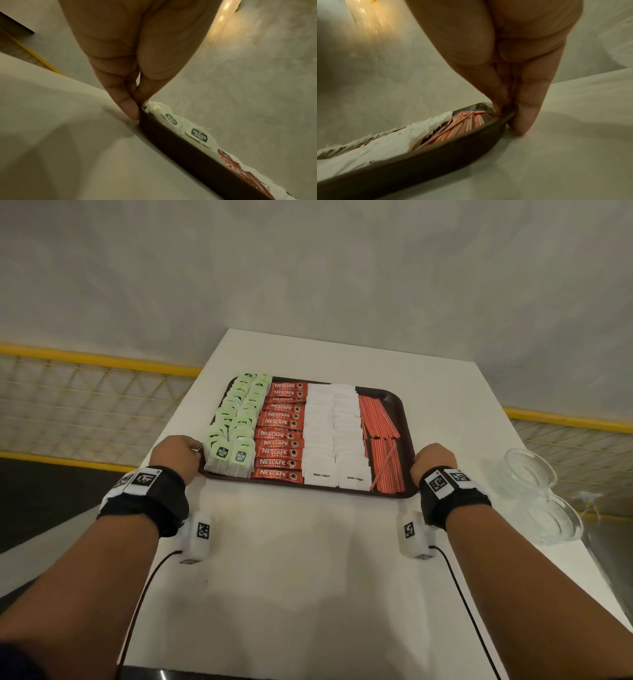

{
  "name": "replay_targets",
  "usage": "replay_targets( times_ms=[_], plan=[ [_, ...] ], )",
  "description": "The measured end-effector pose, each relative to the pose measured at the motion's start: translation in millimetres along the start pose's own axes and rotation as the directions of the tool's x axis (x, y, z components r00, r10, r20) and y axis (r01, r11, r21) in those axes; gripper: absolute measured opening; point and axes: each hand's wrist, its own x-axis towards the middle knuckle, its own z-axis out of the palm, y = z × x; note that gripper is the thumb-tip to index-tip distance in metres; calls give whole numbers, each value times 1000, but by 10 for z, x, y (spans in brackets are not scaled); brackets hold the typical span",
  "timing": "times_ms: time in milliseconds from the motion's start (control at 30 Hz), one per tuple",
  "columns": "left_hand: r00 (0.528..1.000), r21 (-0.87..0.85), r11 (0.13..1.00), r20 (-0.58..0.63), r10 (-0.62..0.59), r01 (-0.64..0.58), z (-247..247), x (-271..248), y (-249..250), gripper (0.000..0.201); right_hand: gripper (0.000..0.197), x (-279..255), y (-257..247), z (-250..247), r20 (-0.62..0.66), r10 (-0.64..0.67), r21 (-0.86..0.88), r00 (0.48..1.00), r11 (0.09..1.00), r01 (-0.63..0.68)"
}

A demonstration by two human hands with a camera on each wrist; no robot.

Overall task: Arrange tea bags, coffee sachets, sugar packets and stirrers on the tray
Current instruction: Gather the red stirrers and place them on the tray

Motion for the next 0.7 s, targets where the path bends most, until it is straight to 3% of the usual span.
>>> replay_targets(
  times_ms=[300,700],
  plan=[
    [998,0,998,4,-68,68,-337,378,-483,30,21,-130,-599,156,-2,-99,4,995,995,99],
    [999,-91,995,14,-38,39,-369,550,-763,30,25,-159,-862,33,16,-26,58,1000,998,25]
  ],
)
